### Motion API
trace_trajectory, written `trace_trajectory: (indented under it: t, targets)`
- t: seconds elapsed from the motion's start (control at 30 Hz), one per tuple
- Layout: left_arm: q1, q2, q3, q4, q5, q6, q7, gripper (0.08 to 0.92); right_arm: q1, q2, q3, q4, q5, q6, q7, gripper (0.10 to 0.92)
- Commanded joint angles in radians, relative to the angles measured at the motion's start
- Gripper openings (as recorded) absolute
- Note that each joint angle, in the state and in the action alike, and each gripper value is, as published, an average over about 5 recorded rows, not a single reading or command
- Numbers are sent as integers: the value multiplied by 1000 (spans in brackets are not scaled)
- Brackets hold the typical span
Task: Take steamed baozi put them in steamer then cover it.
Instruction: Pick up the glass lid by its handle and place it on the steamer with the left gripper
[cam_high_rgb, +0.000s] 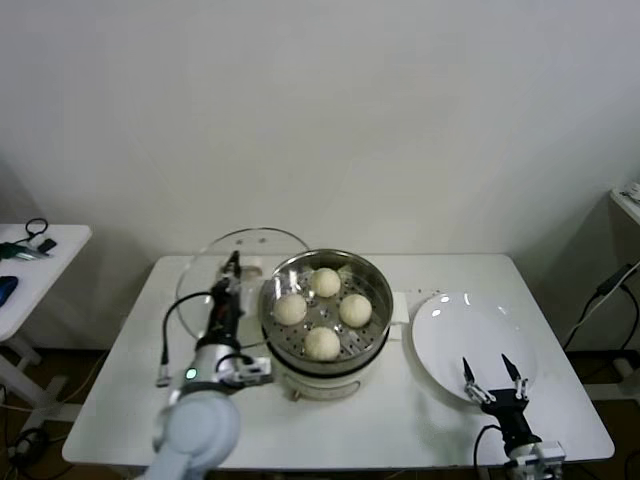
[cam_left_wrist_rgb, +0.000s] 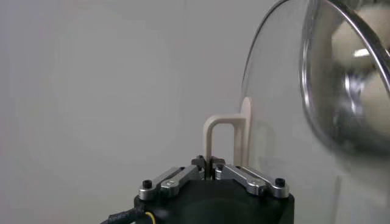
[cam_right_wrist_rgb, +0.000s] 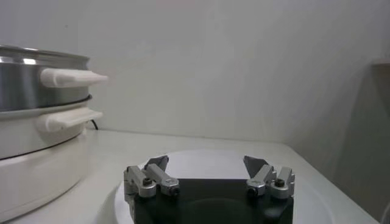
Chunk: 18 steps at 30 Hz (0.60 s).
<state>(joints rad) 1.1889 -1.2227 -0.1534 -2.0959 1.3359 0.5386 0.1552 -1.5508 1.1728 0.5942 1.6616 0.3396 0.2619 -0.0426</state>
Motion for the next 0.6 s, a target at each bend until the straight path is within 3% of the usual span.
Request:
trace_trajectory:
  t: [0.03,0.3,0.6]
  targets:
    - [-126,-275,315,93,254,106,105,137,5,-7,0,-22,7,13,-2,823]
    - [-159,-337,348,213,281,111,89,137,-2,-12,1,-41,36,41,-3,823]
    - [-134,-339,331,273,296,105,52,137,-5,-15,-1,-50,48,65,-2,823]
